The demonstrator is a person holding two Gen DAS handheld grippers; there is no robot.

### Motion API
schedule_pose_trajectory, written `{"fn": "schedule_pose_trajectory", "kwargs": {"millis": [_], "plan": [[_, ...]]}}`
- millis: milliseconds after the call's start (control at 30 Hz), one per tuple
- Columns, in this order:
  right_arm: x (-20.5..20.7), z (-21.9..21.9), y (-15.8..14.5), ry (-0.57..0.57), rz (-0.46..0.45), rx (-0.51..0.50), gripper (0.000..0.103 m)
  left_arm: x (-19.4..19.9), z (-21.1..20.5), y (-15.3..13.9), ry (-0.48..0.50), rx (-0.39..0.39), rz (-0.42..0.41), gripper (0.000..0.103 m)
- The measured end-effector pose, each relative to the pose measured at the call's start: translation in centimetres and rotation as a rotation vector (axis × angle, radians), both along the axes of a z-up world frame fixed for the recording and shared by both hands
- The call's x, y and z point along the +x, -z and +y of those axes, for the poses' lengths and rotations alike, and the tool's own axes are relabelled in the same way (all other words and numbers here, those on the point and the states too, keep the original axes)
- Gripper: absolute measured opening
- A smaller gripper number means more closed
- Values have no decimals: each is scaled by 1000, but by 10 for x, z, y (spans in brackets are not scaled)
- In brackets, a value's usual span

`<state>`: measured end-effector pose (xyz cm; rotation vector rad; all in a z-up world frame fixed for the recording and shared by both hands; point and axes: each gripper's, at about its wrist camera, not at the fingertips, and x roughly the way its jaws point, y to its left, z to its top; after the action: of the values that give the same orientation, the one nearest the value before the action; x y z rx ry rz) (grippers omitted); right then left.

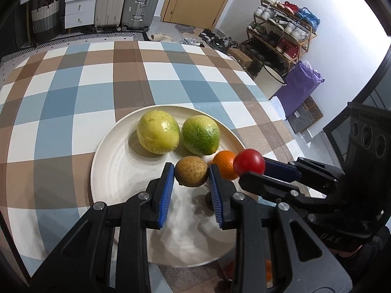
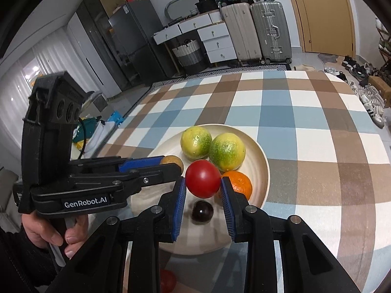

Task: Organize fruits
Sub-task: 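Carry the kiwi and tomato onto the cream plate and open both grippers, then move both open tools back toward the remaining loose fruits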

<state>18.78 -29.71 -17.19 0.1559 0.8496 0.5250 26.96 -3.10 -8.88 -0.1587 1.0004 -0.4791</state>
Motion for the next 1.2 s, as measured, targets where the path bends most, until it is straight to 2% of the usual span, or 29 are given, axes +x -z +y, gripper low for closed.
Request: {"fn": "schedule_pose_trajectory", "kwargs": {"millis": [100,600,700,767,1200], "plan": [[3,2,5,5,-3,-46,29,5,-1,2,8,2,2,26],[8,7,10,-15,-1,-26,30,13,-9,11,23,-9,35,26],[6,5,6,-11,-22,-13,35,12,-10,8,19,-3,25,26],[3,3,2,-10,-39,-6,44,11,-9,7,20,-3,25,26],[-14,-4,-12,13,-94,10,44,-9,3,-4,-7,0,13,26]]}}
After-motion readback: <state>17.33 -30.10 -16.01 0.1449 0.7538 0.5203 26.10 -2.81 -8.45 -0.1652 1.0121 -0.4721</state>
